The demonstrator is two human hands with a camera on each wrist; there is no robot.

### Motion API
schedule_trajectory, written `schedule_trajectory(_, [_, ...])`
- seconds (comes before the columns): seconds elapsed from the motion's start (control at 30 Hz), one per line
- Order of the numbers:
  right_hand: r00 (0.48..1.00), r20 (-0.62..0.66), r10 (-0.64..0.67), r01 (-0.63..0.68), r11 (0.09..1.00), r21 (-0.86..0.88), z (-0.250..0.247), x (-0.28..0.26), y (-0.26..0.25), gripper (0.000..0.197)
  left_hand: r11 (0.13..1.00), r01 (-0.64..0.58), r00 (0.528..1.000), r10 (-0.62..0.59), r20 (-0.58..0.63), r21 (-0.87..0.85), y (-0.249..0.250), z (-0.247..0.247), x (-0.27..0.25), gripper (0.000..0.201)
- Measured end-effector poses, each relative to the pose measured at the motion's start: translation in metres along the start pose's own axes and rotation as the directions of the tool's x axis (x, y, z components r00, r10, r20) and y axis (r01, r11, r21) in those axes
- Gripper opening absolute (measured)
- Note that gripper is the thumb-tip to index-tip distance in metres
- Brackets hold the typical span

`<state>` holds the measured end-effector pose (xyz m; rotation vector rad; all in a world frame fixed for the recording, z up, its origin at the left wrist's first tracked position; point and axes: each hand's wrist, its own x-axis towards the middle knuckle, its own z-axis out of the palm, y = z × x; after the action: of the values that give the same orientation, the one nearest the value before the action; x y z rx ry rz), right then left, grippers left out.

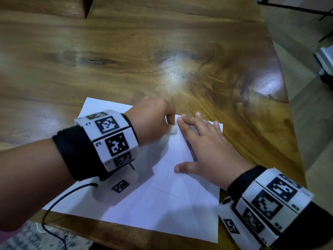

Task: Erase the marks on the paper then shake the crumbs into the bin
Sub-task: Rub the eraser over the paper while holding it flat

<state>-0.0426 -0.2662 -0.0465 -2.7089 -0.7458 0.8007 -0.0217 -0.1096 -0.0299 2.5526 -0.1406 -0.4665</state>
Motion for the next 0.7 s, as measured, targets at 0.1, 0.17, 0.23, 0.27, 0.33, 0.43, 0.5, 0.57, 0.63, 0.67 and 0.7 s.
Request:
schedule_trajectory(0.1, [1.000, 0.005, 0.001, -0.001, 1.000, -0.010, 0.000, 0.000, 0.000, 0.107, 0.999, 0.046, 0.994, -0.047, -0.097, -0.014, -0.001, -0.002, 0.006, 0.009])
schedule_trajectory(0.17, [1.000, 0.004, 0.003, -0.003, 1.000, -0.010, 0.000, 0.000, 0.000, 0.107, 1.000, 0.010, 0.999, -0.010, -0.038, -0.001, 0.000, 0.006, -0.002, 0.010])
schedule_trajectory(0.23, [1.000, -0.003, 0.004, -0.004, 1.000, -0.005, 0.000, 0.000, 0.000, 0.107, 0.999, -0.036, 0.999, 0.035, 0.031, 0.005, 0.003, 0.011, -0.008, 0.010])
schedule_trajectory(0.27, [1.000, -0.001, 0.003, -0.003, 1.000, -0.005, 0.000, 0.000, 0.000, 0.107, 0.999, -0.034, 0.999, 0.034, 0.034, 0.007, 0.003, 0.009, -0.007, 0.011])
schedule_trajectory(0.33, [1.000, 0.002, 0.001, -0.001, 1.000, -0.007, -0.001, 0.000, 0.000, 0.107, 1.000, 0.013, 0.999, -0.013, -0.031, 0.004, 0.002, 0.002, 0.003, 0.013])
schedule_trajectory(0.43, [1.000, -0.003, -0.001, 0.001, 1.000, -0.017, -0.001, 0.000, -0.001, 0.107, 0.999, 0.027, 0.997, -0.025, -0.069, 0.026, 0.001, -0.002, 0.008, 0.010])
schedule_trajectory(0.5, [1.000, -0.003, -0.001, 0.001, 1.000, -0.012, 0.000, 0.000, -0.001, 0.107, 0.996, -0.026, 1.000, 0.026, -0.003, 0.080, -0.001, 0.005, 0.000, 0.009])
schedule_trajectory(0.57, [1.000, -0.004, -0.008, 0.008, 1.000, -0.009, 0.000, 0.001, 0.001, 0.107, 0.985, -0.099, 0.995, 0.093, 0.043, 0.140, -0.003, 0.012, -0.009, 0.006])
schedule_trajectory(0.63, [1.000, 0.001, -0.016, 0.016, 1.000, 0.013, -0.001, 0.002, 0.003, 0.109, 0.978, -0.120, 0.993, 0.115, 0.042, 0.171, -0.007, 0.015, -0.012, 0.004])
schedule_trajectory(0.67, [1.000, 0.000, -0.012, 0.012, 0.999, 0.031, -0.002, 0.001, 0.005, 0.110, 0.978, -0.116, 0.993, 0.113, 0.029, 0.175, -0.008, 0.016, -0.012, 0.005])
schedule_trajectory(0.7, [1.000, -0.002, -0.005, 0.005, 0.999, 0.043, -0.005, 0.000, 0.009, 0.110, 0.978, -0.110, 0.994, 0.109, 0.012, 0.177, -0.008, 0.017, -0.013, 0.005])
